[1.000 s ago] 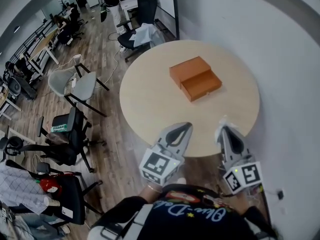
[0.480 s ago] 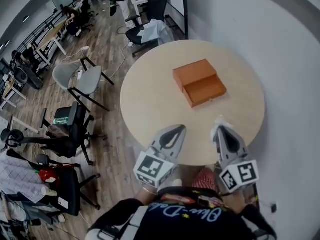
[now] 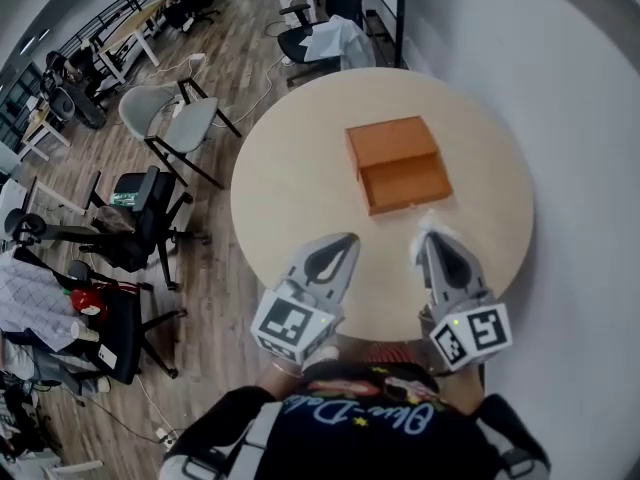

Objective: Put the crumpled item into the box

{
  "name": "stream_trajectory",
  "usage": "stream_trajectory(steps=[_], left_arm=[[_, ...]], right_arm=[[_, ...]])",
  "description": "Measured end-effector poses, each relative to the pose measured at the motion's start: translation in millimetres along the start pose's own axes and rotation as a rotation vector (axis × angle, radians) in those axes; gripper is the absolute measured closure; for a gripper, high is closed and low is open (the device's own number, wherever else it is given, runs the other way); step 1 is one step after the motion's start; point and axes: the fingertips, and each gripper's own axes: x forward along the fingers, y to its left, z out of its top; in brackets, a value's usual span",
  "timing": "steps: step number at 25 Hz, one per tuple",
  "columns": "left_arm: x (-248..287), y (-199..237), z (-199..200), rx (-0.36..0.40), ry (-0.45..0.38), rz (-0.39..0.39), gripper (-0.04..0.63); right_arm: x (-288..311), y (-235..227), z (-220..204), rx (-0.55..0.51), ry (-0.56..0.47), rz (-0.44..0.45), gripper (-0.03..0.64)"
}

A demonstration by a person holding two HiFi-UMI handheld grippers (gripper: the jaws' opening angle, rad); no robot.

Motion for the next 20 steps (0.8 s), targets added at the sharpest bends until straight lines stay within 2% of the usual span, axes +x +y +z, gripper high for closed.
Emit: stream_trajectory(steps=[10, 16, 20], left_arm=[[44.2, -23.1, 16.7, 0.024, -0.009, 0.118, 0.603], [49.9, -27.9, 15.7, 0.003, 0.003, 0.186, 0.603], [51.5, -15.0, 8.5, -0.013, 0.021, 0.237, 0.603]], right_arm=[[6.8, -55.0, 10.5, 0.017, 0.015, 0.125, 0.614], [16.3, -68.2, 12.6, 0.013, 0.040, 0.194, 0.614], [37.1, -77.3, 7.9, 0.015, 0.048, 0.220, 0.614]])
